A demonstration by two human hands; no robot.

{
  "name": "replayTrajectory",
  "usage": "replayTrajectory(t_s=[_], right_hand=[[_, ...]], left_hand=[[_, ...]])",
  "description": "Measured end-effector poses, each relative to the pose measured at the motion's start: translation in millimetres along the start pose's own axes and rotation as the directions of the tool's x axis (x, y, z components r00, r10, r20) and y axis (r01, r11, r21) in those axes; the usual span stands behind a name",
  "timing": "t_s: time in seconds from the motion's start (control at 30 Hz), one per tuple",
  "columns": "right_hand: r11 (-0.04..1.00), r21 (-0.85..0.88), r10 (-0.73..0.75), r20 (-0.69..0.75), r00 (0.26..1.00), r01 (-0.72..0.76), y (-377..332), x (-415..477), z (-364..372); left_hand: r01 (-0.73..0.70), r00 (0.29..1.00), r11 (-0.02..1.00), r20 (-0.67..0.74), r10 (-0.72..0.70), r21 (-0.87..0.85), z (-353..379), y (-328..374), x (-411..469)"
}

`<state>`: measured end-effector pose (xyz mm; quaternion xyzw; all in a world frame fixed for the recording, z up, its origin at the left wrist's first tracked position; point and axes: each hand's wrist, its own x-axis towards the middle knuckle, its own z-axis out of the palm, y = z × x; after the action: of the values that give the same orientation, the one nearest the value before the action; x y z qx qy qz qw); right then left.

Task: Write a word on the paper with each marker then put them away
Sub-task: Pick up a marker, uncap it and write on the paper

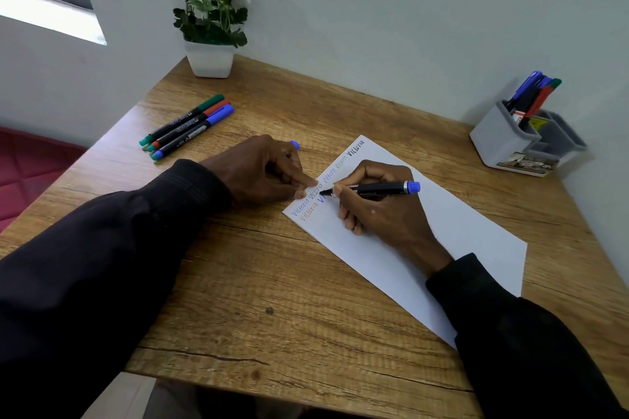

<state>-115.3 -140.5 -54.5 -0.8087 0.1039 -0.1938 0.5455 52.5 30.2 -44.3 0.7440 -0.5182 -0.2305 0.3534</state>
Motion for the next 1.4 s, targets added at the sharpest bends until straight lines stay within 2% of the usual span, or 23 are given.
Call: replayTrajectory(t_s=[0.43, 0.6, 0.83, 1.03, 1.4], right_hand=[[0.999, -0.018, 0.046, -0.035, 0.998, -0.047, -1.5, 0.5, -1.5], [1.000, 0.025, 0.018, -0.060, 0.998, -0.017, 0.0, -0.1, -0.1], [0.999, -0.019, 0.049, -0.057, 0.997, -0.050, -1.7, 0.6, -1.8], [0.999, 0.034, 0.022, -0.069, 0.997, -0.019, -1.8, -0.7, -0.7], [0.999, 0.023, 0.030, -0.085, 0.996, -0.028, -0.9, 0.4, -0.2]], left_hand=[[-0.033, 0.999, 0.999, -0.007, 0.033, 0.020, 0.5, -3.9, 0.5], [-0.039, 0.999, 0.999, -0.005, 0.040, 0.009, 0.5, -5.0, 1.5], [-0.038, 0.999, 0.999, 0.002, 0.038, 0.002, 0.3, -5.3, 1.6], [-0.038, 0.999, 0.999, 0.001, 0.038, 0.011, 0.3, -5.2, 2.2], [-0.054, 0.999, 0.998, -0.001, 0.054, 0.023, 0.9, -4.8, 1.5]])
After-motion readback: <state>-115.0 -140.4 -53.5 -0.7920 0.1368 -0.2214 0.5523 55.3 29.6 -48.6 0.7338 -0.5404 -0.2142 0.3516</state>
